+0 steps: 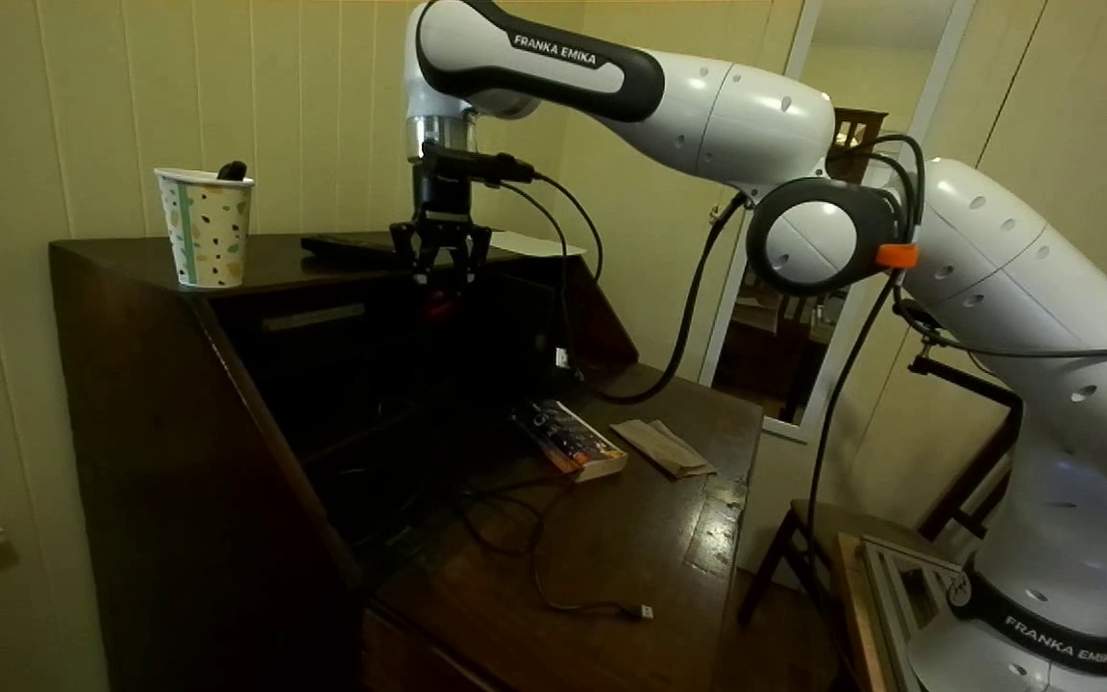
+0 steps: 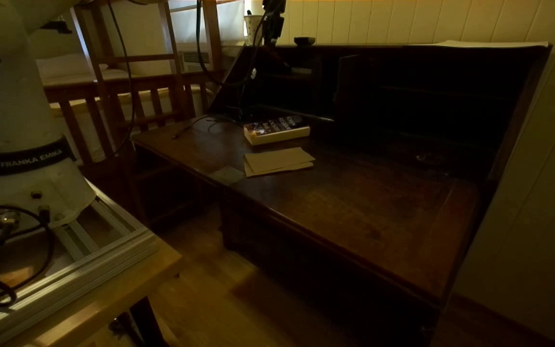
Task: Put the black remote control on top of the cabinet then place the pliers on the top shelf of the cabinet.
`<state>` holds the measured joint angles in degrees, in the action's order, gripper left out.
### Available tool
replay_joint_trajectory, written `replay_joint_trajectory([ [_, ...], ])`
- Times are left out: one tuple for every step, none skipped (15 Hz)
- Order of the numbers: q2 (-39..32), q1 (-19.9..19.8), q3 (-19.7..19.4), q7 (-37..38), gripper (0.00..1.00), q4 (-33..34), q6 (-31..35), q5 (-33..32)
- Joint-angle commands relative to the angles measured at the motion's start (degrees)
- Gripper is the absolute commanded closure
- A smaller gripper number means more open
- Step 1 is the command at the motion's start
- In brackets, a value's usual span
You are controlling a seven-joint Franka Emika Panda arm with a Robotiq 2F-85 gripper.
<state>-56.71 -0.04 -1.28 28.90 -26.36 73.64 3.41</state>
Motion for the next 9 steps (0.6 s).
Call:
replay_joint_trajectory([
  [-1.3, 2.0, -0.3, -8.3, 0.73, 3.0, -6.7, -2.4],
  [-0.6, 3.1, -0.9, -9.3, 0.73, 2.3, -7.5, -3.5],
  [0.5, 4.0, -1.2, -10.0, 0.73, 1.0, -7.8, -4.3],
  [0.9, 4.8, -1.7, -10.2, 0.73, 0.5, -7.7, -5.5],
  [0.9, 5.3, -2.1, -10.1, 0.73, 0.5, -7.9, -6.4],
  [0.7, 5.9, -2.4, -10.0, 0.73, 0.6, -7.7, -7.1],
  [0.4, 6.5, -2.9, -9.4, 0.73, 0.8, -7.1, -7.9],
  [0.0, 6.8, -2.9, -7.6, 0.73, 1.1, -6.1, -7.7],
  [-0.2, 6.9, -2.8, -5.8, 0.73, 1.5, -5.2, -7.3],
])
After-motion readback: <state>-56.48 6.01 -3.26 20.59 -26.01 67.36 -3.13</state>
